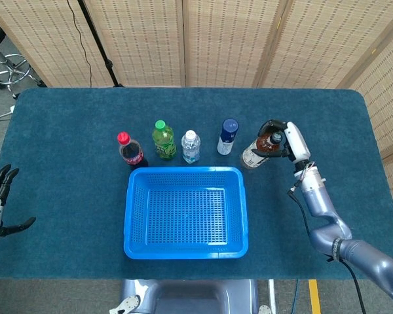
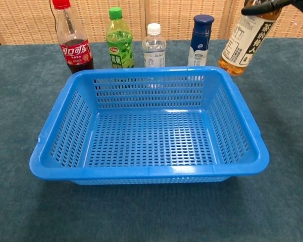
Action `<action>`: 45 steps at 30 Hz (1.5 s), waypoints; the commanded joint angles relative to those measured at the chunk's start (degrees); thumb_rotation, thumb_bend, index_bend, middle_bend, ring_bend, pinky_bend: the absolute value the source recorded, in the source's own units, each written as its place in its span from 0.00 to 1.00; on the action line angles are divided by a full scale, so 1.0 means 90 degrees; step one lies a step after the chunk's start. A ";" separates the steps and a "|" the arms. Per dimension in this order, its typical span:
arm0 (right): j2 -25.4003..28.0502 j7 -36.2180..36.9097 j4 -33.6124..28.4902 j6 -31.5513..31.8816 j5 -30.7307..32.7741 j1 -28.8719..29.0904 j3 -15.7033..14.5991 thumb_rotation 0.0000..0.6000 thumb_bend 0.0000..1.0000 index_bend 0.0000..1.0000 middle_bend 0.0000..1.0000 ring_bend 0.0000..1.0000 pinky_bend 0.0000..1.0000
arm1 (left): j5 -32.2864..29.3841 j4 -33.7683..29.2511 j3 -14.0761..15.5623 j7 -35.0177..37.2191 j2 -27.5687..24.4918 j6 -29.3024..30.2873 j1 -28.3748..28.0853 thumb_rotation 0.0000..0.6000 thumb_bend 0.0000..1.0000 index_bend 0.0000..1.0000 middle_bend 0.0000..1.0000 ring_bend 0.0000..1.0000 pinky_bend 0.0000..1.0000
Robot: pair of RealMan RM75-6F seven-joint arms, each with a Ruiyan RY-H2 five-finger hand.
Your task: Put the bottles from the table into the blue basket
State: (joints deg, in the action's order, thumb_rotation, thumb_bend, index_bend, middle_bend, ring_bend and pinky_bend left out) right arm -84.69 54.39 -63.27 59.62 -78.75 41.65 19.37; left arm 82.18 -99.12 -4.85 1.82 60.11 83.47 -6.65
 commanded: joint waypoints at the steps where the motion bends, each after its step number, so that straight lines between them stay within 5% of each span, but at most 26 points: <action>1: 0.1414 0.0037 -0.2101 0.0357 -0.0205 -0.0287 0.0316 1.00 0.16 0.63 0.73 0.66 0.90 | 0.0006 -0.0010 0.0005 0.0028 -0.0008 0.0037 0.0024 1.00 0.03 0.00 0.00 0.00 0.00; 7: 0.1970 -0.0603 -0.3520 0.0420 -0.0437 -0.0361 0.0235 1.00 0.16 0.63 0.73 0.66 0.90 | 0.0046 -0.0020 0.0012 0.0028 -0.0002 0.0052 0.0020 1.00 0.03 0.00 0.00 0.00 0.00; 21: 0.0606 -0.2359 -0.3288 0.0054 -0.0785 0.0151 -0.0560 1.00 0.16 0.61 0.72 0.64 0.89 | 0.0047 0.0003 0.0027 0.0019 0.0012 0.0093 0.0052 1.00 0.03 0.00 0.00 0.00 0.00; 23: 0.0431 -0.2532 -0.3032 0.0029 -0.0958 0.0218 -0.0709 1.00 0.12 0.54 0.65 0.58 0.85 | 0.0051 0.0023 0.0024 0.0031 0.0004 0.0081 0.0044 1.00 0.03 0.00 0.00 0.00 0.00; 27: 0.0459 -0.2622 -0.2778 -0.0067 -0.1187 0.0292 -0.0908 1.00 0.00 0.25 0.26 0.22 0.58 | 0.0043 0.0056 0.0008 0.0095 0.0003 0.0075 0.0035 1.00 0.03 0.00 0.00 0.00 0.00; 30: 0.0579 -0.2534 -0.2846 0.0076 -0.1241 0.0242 -0.0929 1.00 0.00 0.16 0.09 0.05 0.43 | 0.0014 0.0079 -0.0006 0.0122 0.0003 0.0071 0.0035 1.00 0.03 0.00 0.00 0.00 0.00; 42: 0.1102 -0.2386 -0.2744 0.0122 -0.0805 0.0211 -0.0643 1.00 0.00 0.11 0.04 0.01 0.39 | -0.0010 0.0047 0.0011 -0.0067 0.0063 -0.0022 -0.0017 1.00 0.03 0.00 0.00 0.00 0.00; 45: 0.1290 -0.2459 -0.2424 -0.0012 -0.0593 0.0168 -0.0636 1.00 0.00 0.04 0.00 0.00 0.25 | -0.0034 0.0065 0.0002 -0.0076 0.0072 -0.0025 -0.0020 1.00 0.03 0.00 0.00 0.00 0.00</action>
State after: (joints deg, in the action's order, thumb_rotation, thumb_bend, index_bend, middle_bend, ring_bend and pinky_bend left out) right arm -74.11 32.52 -86.77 60.42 -85.41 43.43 13.53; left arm 81.87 -98.55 -4.83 1.12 60.75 83.24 -6.83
